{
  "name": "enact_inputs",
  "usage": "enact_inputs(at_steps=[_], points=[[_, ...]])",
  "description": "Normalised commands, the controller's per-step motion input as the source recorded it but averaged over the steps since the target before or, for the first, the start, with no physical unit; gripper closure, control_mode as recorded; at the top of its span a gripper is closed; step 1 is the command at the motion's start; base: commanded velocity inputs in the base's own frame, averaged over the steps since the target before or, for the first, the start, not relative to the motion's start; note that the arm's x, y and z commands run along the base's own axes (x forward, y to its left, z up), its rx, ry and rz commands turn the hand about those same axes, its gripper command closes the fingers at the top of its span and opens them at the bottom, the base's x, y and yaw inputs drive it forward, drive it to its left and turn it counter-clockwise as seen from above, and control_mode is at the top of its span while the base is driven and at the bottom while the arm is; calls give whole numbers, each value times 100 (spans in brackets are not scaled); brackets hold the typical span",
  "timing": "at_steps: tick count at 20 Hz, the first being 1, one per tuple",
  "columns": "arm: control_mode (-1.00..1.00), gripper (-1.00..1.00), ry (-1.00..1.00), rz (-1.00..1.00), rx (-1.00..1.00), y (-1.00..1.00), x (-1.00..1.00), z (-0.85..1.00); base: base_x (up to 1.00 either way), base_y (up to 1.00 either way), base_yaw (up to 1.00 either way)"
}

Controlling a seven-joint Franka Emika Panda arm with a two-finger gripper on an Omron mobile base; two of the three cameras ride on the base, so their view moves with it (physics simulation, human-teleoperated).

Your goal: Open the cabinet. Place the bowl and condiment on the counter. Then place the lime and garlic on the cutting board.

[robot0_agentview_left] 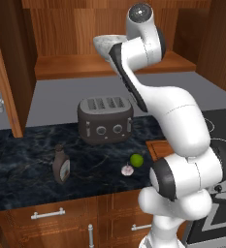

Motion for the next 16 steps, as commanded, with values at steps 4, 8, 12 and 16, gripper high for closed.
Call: enact_inputs(at_steps=[4,8,12,16], points=[[-100,-100,0,0,0,8,33,-14,0,0,0],[-100,-100,0,0,0,8,32,-2,0,0,0],[-100,-100,0,0,0,10,32,0,0,0,0],[-100,-100,0,0,0,10,30,0,0,0,0]])
